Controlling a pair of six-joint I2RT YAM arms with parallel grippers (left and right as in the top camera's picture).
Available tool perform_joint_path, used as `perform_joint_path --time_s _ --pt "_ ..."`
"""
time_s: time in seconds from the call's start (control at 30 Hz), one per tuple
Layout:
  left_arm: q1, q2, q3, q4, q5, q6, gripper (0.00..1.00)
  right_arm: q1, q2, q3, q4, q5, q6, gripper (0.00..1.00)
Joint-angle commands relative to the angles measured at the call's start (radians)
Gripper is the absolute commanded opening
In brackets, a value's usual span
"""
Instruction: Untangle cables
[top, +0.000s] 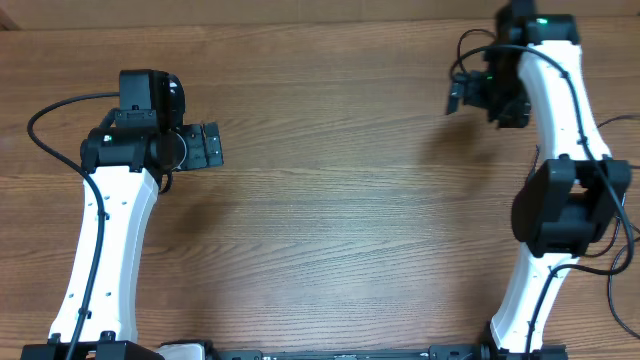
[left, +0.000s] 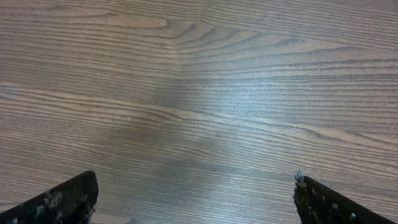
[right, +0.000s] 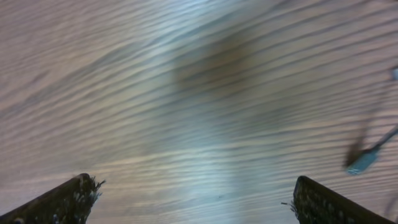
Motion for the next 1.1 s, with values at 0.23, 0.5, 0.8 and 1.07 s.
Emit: perform_joint_path --time_s 0.23,0.5,0.8,1.07 --pt "0.010 -0.017 0.000 -0.001 0.008 0.015 1.00 0.176 -0.038 0.006 -0.005 -0.064 -0.001 1.00" --pt "0.010 -0.017 0.000 -0.001 0.008 0.015 1.00 0.233 -0.038 0.006 0.006 -0.095 -0.001 1.00" --pt "0.010 -0.017 0.000 -0.001 0.008 0.015 1.00 0.236 -0.038 0.006 0.071 -0.095 -0.002 1.00" --pt "0.010 -0.017 0.000 -0.001 0.008 0.015 1.00 0.236 -0.038 0.006 0.089 -0.095 -0.002 1.00"
